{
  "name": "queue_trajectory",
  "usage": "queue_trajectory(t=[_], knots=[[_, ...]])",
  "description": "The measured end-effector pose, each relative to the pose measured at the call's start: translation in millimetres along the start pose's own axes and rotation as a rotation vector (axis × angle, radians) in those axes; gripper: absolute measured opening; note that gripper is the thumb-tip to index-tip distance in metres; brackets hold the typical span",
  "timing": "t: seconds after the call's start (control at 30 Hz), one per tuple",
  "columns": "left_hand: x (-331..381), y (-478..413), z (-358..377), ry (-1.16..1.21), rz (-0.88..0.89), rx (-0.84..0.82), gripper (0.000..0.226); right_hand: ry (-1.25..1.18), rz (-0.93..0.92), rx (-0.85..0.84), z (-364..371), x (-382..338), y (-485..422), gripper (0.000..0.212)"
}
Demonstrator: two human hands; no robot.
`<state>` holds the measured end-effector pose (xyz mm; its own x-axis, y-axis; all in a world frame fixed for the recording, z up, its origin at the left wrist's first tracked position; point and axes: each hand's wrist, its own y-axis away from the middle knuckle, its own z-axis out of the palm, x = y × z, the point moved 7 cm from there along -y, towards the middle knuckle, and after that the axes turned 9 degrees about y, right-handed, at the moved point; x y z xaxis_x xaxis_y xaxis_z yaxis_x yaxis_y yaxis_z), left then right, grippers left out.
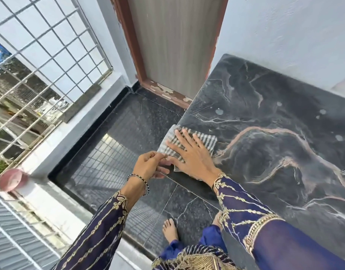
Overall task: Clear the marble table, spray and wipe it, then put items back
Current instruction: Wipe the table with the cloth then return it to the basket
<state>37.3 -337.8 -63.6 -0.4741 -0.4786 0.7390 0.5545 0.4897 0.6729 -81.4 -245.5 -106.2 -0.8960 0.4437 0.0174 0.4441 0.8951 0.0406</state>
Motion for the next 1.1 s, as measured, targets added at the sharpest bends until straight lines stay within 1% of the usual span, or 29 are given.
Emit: queue_trajectory(t=[0.07,0.13,0.2,0.27,0.43,0.47,0.53,0.63,0.7,0.8,0.87,0.93,1.0,1.07,1.1], knots=[[-1.8,-1.8,-2.3,-0.018,0.017,0.017,0.019,-0.012,-0.129,0.024,7.4,-31.4,8.3,0.057],[-3.1,-5.0,-1.2,-0.032,0.019,0.024,0.02,-0.03,-0.23,0.062,13.4,-41.0,22.3,0.055],[-4.8,-9.7,3.0,-0.046,0.011,0.023,0.021,-0.06,-0.287,0.092,14.0,-31.5,27.8,0.052],[-4.2,-16.3,10.3,-0.093,0.021,0.029,0.023,-0.078,-0.304,0.108,10.7,-14.6,21.6,0.049],[9.7,-37.7,39.5,-0.232,0.116,0.054,0.02,-0.039,-0.199,0.064,8.1,37.7,-19.2,0.053],[14.7,-42.1,46.2,-0.297,0.151,0.062,0.019,-0.027,-0.179,0.062,8.1,50.5,-27.5,0.053],[28.3,-51.8,61.0,-0.498,0.268,0.074,0.017,-0.013,-0.136,0.069,7.2,77.2,-43.3,0.053],[49.1,-65.9,92.4,-0.749,0.439,0.043,0.01,0.0,-0.073,0.081,6.5,115.1,-64.5,0.054],[62.5,-77.6,115.6,-0.901,0.534,0.031,0.012,0.018,-0.039,0.089,5.7,137.7,-77.9,0.054],[78.1,-99.6,150.7,-1.107,0.611,-0.032,0.027,0.026,0.011,0.103,3.9,169.1,-98.7,0.054],[85.4,-116.0,171.3,-1.214,0.622,-0.085,0.045,0.031,0.043,0.11,3.7,188.8,-112.2,0.054],[91.3,-131.5,188.4,-1.302,0.588,-0.108,0.073,0.034,0.08,0.103,4.6,209.3,-126.2,0.055],[95.1,-144.2,201.8,-1.376,0.511,-0.134,0.102,0.033,0.115,0.095,4.9,228.9,-140.1,0.055],[97.3,-154.9,212.8,-1.434,0.431,-0.159,0.12,0.03,0.151,0.095,4.4,249.1,-154.0,0.055],[98.1,-159.6,217.5,-1.469,0.4,-0.164,0.124,0.03,0.166,0.097,4.1,259.0,-161.1,0.055]])
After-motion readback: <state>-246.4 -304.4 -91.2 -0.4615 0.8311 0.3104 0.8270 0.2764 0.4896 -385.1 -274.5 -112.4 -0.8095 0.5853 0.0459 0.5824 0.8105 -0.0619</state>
